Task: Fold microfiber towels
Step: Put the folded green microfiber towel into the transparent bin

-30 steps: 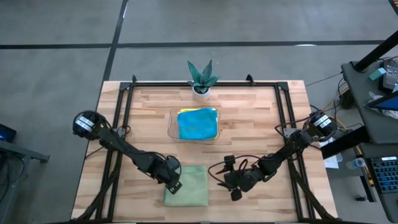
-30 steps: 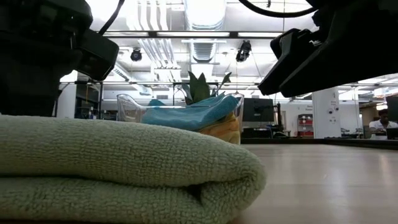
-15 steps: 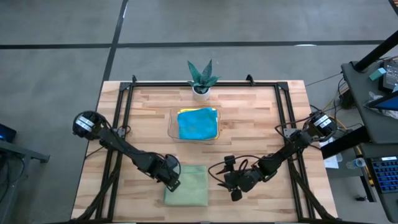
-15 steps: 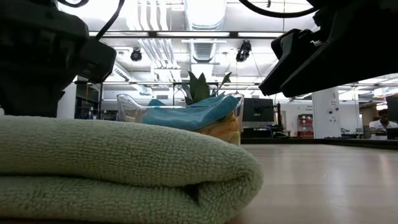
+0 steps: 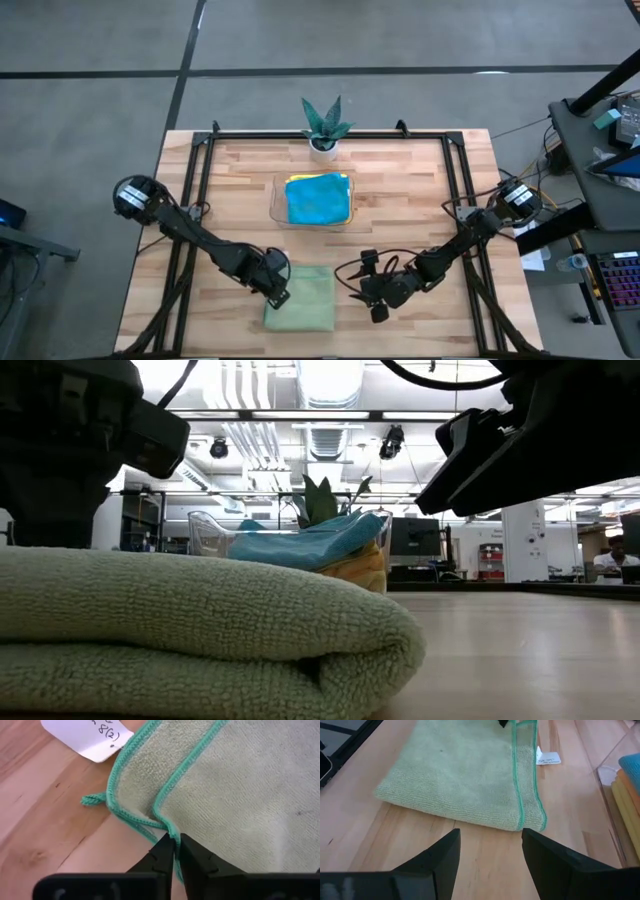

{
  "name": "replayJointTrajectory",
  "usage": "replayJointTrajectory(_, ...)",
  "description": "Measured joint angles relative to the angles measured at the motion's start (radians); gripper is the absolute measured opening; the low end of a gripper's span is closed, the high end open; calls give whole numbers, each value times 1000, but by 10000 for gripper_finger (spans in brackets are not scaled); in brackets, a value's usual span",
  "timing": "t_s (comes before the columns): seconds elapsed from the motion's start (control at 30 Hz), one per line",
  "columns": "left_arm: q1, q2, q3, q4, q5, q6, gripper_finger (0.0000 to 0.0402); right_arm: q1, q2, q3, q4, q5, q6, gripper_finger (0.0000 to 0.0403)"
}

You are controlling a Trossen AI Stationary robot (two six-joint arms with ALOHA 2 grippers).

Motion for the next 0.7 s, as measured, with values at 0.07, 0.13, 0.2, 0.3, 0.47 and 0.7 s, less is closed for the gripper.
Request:
replayJointTrajectory(0.07, 0, 0, 0, 1, 8, 4, 16, 0, 0, 0, 0, 0, 10, 203)
replayJointTrajectory(0.13, 0, 0, 0, 0, 8, 20, 22, -6, 0, 0, 7, -1, 30, 203)
replayJointTrajectory(0.2, 0, 0, 0, 0, 9, 30, 27, -18, 10, 0, 46, -1, 53, 203)
replayJointTrajectory(0.3, -2, -1, 0, 0, 11, 33, 31, -41, 39, 4, 94, -9, 67, 194)
replayJointTrajectory(0.47, -10, -20, 2, 10, 12, 74, 31, -98, 100, 57, 139, -115, 41, 166)
replayJointTrajectory(0.7, -24, -35, 2, 3, 8, 82, 31, -186, 181, 130, 129, -207, 14, 128)
